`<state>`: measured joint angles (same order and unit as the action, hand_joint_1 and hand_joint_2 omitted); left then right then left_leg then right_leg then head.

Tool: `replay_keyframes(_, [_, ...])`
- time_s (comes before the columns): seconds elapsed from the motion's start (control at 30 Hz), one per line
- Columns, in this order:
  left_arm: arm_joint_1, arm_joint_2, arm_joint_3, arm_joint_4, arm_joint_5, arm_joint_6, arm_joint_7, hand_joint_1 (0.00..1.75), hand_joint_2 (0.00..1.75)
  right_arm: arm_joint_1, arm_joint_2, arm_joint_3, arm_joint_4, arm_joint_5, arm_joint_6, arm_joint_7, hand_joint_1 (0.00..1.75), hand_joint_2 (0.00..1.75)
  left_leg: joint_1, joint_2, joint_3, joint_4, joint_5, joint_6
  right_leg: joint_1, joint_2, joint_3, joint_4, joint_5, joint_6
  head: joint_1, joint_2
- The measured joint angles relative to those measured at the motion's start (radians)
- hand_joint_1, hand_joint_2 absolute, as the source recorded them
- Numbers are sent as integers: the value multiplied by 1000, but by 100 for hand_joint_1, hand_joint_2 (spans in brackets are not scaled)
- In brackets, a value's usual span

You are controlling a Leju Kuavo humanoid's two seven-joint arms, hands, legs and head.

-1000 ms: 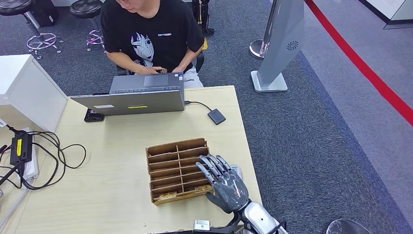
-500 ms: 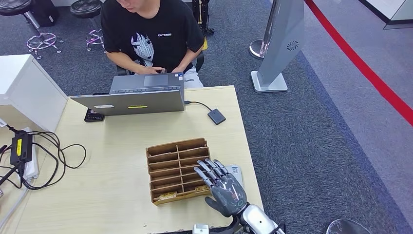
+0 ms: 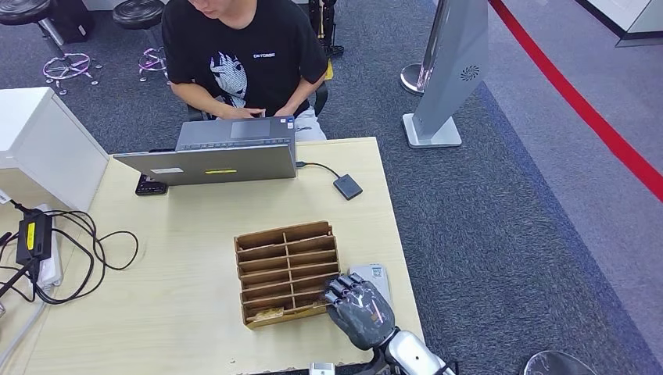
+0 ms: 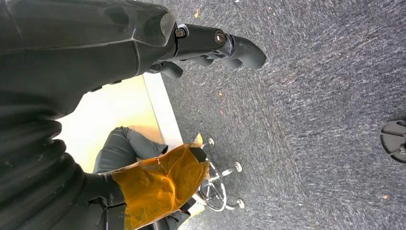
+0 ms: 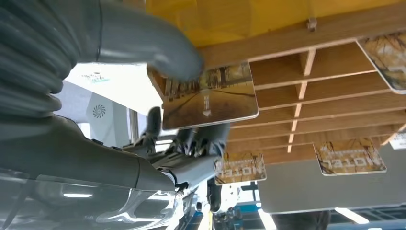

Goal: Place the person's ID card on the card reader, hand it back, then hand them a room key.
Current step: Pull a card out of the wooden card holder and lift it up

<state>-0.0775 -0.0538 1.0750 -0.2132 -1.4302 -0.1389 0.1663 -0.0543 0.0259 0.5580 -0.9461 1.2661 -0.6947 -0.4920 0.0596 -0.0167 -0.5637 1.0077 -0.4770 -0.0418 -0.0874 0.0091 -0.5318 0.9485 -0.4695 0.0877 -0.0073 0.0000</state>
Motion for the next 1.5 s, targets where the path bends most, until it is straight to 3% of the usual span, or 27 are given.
replay_keyframes(0.43, [0,0,0,0,-4,2,0,0,175,-6,3,-1,-6,36,-10,21,175,175,0,0,0,0,0,0,0,0,0,0,0,0,0,0])
replay_keyframes(0.77, [0,0,0,0,-8,2,0,0,175,11,9,-67,-147,62,-10,-41,175,175,0,0,0,0,0,0,0,0,0,0,0,0,0,0])
replay_keyframes(1.17, [0,0,0,0,-8,2,0,0,175,18,12,-89,-206,52,-10,-83,175,175,0,0,0,0,0,0,0,0,0,0,0,0,0,0])
replay_keyframes(1.27, [0,0,0,0,-10,1,0,0,175,16,26,-111,-273,24,-10,-131,175,175,0,0,0,0,0,0,0,0,0,0,0,0,0,0])
replay_keyframes(1.3, [0,0,0,0,-15,-1,0,0,175,-11,34,-116,-320,-5,-10,-118,175,175,0,1,0,0,0,0,0,1,0,0,0,0,0,0])
replay_keyframes(1.37, [-7,0,-8,0,-46,-11,0,0,175,-196,43,-66,-354,-123,38,81,175,175,0,3,0,0,2,0,0,4,-1,1,3,0,0,0])
replay_keyframes(1.43, [-19,0,-23,0,-85,-23,1,0,175,-433,49,4,-261,-213,109,301,175,175,0,4,0,0,6,-1,0,6,-2,1,7,0,0,0])
replay_keyframes(1.5, [-30,0,-40,0,-102,-36,7,0,175,-595,69,27,-125,-217,153,371,175,175,0,3,-1,0,8,-1,0,5,-2,1,8,-1,0,0])
